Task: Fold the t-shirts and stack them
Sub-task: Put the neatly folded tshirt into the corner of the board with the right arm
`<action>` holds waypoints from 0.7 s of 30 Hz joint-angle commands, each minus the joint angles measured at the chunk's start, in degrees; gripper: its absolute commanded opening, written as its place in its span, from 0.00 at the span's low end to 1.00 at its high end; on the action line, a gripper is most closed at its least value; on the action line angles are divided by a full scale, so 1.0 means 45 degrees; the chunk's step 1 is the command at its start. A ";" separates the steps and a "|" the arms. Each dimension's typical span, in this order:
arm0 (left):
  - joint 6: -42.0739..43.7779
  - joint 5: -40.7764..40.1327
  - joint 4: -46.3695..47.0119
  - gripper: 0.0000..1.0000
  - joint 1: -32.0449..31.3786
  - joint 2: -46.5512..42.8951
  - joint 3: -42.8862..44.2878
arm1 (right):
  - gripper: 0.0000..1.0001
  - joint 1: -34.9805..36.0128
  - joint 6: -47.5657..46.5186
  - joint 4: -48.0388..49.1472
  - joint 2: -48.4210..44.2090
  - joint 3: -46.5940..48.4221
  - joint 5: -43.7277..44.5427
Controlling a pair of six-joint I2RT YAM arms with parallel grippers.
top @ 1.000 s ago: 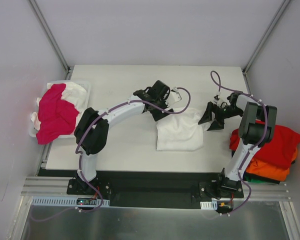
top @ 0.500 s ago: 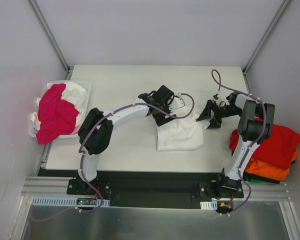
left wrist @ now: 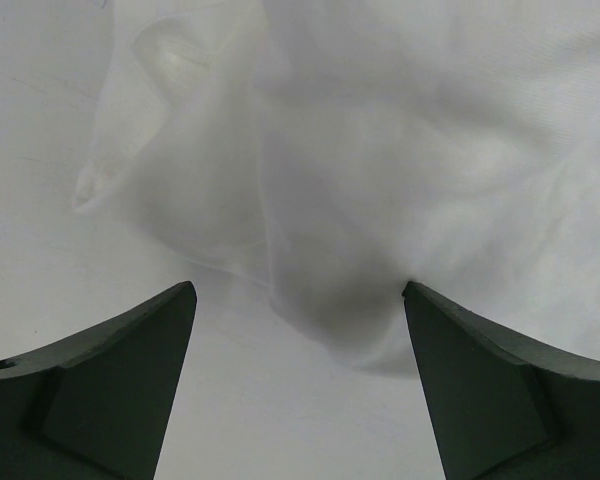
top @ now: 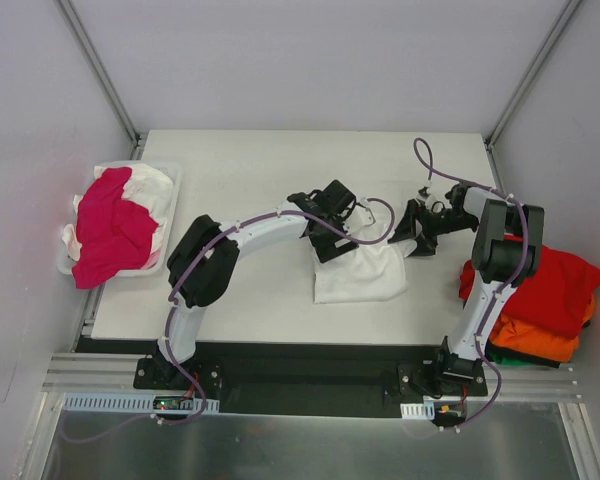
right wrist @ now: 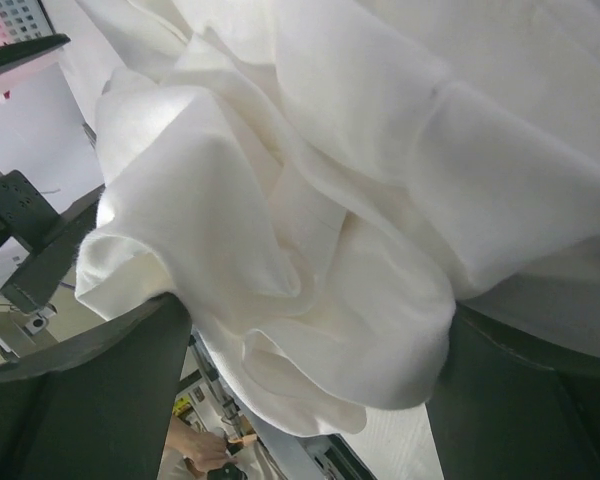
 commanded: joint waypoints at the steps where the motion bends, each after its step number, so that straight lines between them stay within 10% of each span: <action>1: -0.0451 0.0739 -0.0567 0.86 -0.0088 0.0126 0.0765 | 0.89 0.0406 -0.1021 -0.0486 -0.0069 0.0351 0.0194; 21: -0.0511 0.0878 -0.1329 0.86 -0.0147 0.0595 0.1781 | 0.89 0.0720 -0.5707 -0.5250 0.1473 0.2635 -0.0114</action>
